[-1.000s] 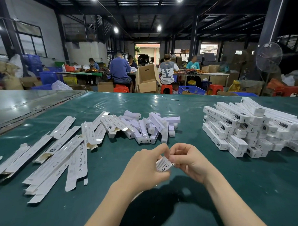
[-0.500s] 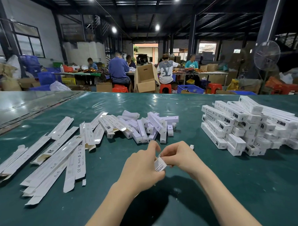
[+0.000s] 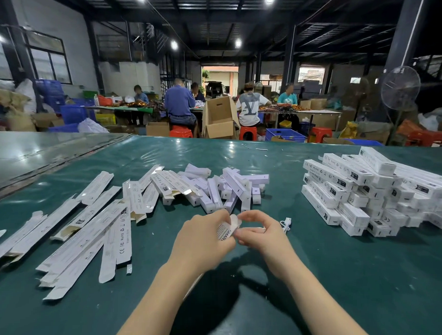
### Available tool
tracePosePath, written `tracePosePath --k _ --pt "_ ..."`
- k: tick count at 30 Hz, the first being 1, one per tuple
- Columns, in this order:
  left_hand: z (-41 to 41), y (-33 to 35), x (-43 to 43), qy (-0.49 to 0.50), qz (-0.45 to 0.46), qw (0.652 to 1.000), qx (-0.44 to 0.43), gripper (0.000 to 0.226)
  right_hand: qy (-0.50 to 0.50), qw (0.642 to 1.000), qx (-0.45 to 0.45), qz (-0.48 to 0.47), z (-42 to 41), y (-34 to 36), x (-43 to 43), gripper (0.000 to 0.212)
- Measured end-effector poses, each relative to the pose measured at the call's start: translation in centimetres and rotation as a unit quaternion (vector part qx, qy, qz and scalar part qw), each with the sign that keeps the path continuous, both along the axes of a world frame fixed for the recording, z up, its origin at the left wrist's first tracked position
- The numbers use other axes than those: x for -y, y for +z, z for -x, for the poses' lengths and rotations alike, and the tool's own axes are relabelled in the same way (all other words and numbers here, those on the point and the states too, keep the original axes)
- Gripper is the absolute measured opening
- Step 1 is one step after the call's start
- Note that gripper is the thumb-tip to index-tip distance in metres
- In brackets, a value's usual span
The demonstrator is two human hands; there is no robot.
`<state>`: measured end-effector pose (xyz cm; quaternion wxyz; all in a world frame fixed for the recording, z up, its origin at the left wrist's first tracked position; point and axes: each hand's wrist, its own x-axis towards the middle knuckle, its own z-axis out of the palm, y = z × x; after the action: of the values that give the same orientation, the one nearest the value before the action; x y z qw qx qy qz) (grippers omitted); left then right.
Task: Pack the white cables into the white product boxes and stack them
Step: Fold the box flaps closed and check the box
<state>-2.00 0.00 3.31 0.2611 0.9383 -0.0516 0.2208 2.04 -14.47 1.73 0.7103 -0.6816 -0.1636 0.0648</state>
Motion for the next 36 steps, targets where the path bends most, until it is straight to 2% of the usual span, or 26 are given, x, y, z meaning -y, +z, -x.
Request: tracePosePath --k 3,5,7,10,13,16,19,24,31,33,36 --pt "0.1 0.0 0.4 -0.017 -0.001 1.000 -0.011 0.015 0.033 0.991 -0.092 -0.094 0.1 -0.1 -0.1 0.020" --pt "0.1 -0.2 0.8 -0.026 -0.021 0.999 -0.030 0.019 0.047 0.986 -0.109 -0.118 0.2 -0.1 -0.2 0.016" --pt "0.0 -0.3 0.9 -0.029 -0.027 0.999 -0.038 0.027 0.046 0.990 -0.089 -0.102 0.4 0.0 -0.5 0.010" --pt "-0.1 -0.4 0.8 -0.032 -0.019 0.999 -0.040 0.038 0.028 0.997 -0.033 -0.067 0.5 0.2 -0.6 0.018" --pt "0.0 -0.4 0.9 -0.034 0.009 0.999 -0.035 0.036 0.045 0.996 -0.023 -0.076 0.6 0.3 -0.3 0.025" --pt "0.1 -0.3 0.8 -0.033 0.019 0.999 -0.034 0.036 0.071 0.993 -0.038 -0.085 0.6 0.4 -0.4 0.012" --pt "0.1 -0.3 0.9 -0.032 0.015 0.999 -0.028 0.037 0.034 0.995 -0.046 -0.080 0.4 0.3 -0.6 0.023" --pt "0.1 -0.4 1.1 -0.035 -0.004 0.999 -0.023 0.039 -0.015 0.997 -0.033 -0.073 0.5 0.4 -0.4 0.027" --pt "0.0 -0.4 0.9 -0.018 0.021 1.000 -0.008 0.041 -0.070 0.996 0.062 -0.016 1.1 0.7 -1.0 0.022" --pt "0.0 -0.3 0.6 -0.010 0.030 0.999 0.000 0.041 -0.058 0.995 0.081 -0.013 1.4 0.8 -1.2 0.022" --pt "-0.1 0.0 -0.1 0.013 0.049 0.998 0.033 0.040 -0.018 0.995 0.097 -0.016 2.2 0.7 -2.3 0.034"
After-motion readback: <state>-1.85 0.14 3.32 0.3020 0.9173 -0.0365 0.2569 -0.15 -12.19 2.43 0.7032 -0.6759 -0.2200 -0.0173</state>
